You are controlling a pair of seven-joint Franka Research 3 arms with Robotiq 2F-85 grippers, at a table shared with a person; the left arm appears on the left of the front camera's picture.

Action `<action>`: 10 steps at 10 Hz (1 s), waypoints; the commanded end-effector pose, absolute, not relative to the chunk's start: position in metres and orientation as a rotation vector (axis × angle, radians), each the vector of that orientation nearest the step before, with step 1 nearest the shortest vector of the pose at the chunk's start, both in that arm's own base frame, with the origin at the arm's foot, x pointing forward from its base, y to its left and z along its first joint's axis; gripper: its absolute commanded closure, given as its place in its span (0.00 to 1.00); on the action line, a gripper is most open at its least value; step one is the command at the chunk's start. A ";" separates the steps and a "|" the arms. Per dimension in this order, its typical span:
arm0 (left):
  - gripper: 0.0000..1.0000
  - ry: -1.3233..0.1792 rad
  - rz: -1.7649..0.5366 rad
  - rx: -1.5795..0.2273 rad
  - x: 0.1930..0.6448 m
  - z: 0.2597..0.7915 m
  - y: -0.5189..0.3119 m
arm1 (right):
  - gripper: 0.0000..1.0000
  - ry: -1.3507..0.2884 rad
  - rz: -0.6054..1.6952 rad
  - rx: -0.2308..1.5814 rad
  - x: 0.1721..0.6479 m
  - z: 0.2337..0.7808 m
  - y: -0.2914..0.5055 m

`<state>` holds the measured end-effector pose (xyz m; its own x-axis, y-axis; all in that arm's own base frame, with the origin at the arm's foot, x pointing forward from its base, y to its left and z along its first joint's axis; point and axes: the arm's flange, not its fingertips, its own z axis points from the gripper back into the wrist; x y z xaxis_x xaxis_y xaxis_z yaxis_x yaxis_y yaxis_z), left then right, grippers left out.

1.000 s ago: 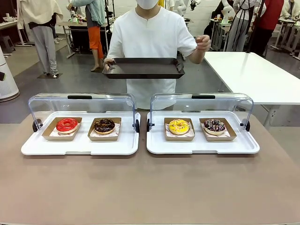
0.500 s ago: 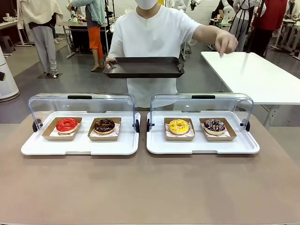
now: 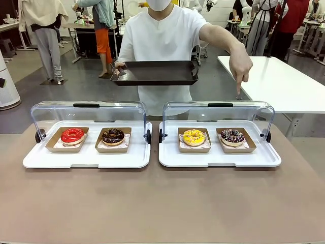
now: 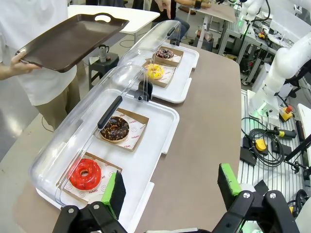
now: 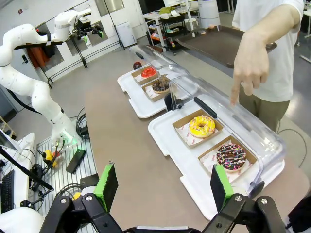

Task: Provide the desired donut to the person.
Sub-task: Pick up and lift the Paper togo box containing the Donut pointed at by the person.

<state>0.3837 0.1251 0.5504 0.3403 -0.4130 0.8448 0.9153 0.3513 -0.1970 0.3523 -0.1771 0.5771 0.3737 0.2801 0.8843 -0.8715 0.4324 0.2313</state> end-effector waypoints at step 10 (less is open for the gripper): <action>0.00 -0.796 -0.983 -0.774 0.384 0.551 0.125 | 0.00 -0.803 0.929 0.660 0.355 0.581 -0.153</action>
<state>0.3837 0.1249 0.5504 0.3401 -0.4133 0.8447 0.9154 0.3510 -0.1969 0.3542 -0.1712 0.5783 0.3717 0.3244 0.8698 -0.8752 0.4348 0.2119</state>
